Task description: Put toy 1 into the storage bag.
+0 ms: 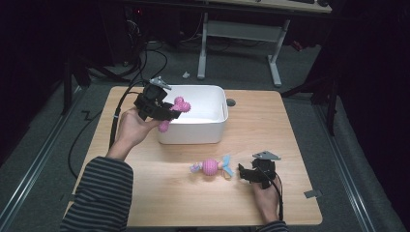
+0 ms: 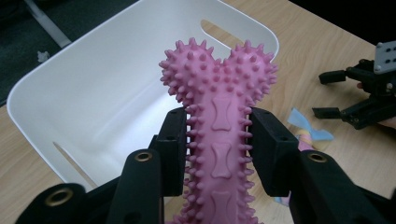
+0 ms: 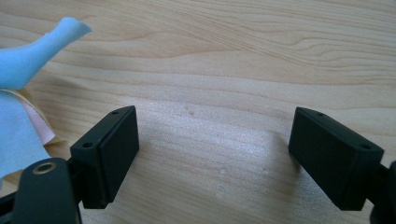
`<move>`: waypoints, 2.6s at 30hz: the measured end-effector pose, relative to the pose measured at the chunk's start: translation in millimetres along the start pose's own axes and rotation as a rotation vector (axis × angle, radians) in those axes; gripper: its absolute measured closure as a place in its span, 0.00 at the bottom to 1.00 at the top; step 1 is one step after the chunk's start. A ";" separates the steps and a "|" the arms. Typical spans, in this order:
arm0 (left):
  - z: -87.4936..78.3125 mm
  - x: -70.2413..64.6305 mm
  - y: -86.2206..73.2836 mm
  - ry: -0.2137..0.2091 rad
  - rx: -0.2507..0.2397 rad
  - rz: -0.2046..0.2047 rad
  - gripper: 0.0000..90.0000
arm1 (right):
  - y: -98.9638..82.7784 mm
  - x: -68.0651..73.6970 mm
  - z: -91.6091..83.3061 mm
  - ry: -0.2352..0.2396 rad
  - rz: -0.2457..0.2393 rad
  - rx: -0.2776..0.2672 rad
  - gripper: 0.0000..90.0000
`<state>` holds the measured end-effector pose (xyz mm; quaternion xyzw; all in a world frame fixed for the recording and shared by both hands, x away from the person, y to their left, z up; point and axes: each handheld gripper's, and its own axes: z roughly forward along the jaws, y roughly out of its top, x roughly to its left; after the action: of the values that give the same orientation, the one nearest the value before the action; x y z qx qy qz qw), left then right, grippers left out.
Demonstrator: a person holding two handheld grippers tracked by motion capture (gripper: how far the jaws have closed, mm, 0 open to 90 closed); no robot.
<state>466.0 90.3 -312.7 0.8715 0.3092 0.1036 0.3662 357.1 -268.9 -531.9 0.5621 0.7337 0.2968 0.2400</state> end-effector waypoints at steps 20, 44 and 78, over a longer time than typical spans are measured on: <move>39.6 24.7 20.1 0.079 0.014 -0.040 0.66 | 0.1 0.0 0.0 0.001 -0.002 0.001 0.18; 78.6 37.7 12.4 0.080 0.077 -0.080 0.65 | 0.0 0.1 0.1 0.005 -0.009 0.000 0.18; 90.1 41.2 2.3 0.094 0.139 -0.079 0.57 | 0.0 0.3 0.1 0.007 -0.009 -0.001 0.18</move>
<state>536.2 62.6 -377.0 0.8763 0.3665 0.1080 0.2935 357.1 -268.6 -532.0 0.5578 0.7369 0.2978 0.2390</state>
